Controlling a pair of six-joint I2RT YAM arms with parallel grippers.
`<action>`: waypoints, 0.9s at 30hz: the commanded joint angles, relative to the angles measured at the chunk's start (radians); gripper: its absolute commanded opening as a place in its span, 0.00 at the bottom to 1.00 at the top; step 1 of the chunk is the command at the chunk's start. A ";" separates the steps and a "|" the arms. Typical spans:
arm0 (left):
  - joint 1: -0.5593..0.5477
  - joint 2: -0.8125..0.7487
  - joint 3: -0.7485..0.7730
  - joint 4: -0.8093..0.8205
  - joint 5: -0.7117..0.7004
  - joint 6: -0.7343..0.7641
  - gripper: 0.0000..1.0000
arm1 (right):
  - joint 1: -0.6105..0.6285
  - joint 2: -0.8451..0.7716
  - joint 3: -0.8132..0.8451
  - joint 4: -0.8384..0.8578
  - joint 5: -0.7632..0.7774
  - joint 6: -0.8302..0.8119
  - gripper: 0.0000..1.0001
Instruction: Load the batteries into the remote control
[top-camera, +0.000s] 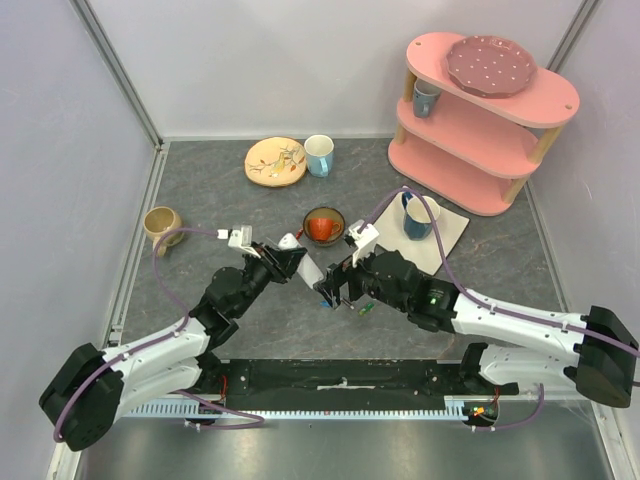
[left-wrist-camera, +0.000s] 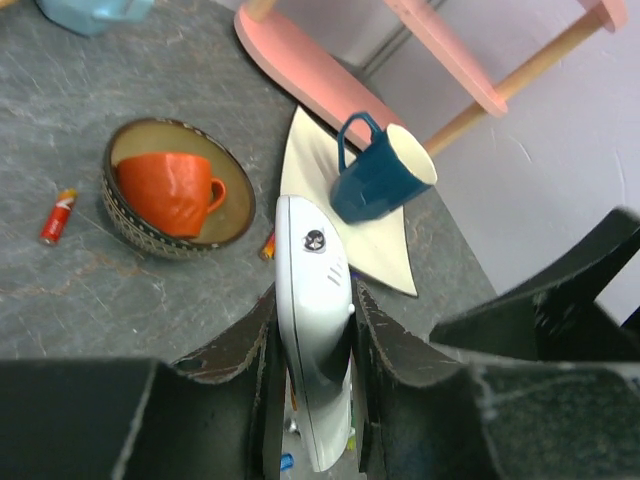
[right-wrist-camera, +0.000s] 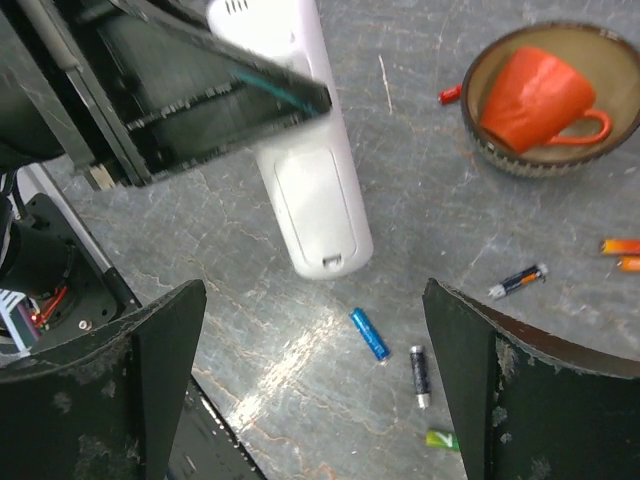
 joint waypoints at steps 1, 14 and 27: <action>-0.003 -0.024 0.033 -0.051 0.075 -0.059 0.02 | -0.002 0.023 0.099 -0.047 -0.003 -0.148 0.98; -0.001 -0.067 0.107 -0.177 0.169 -0.089 0.02 | 0.000 0.166 0.199 -0.093 -0.085 -0.219 0.98; -0.003 -0.074 0.116 -0.180 0.203 -0.132 0.02 | 0.004 0.232 0.193 -0.075 -0.142 -0.225 0.76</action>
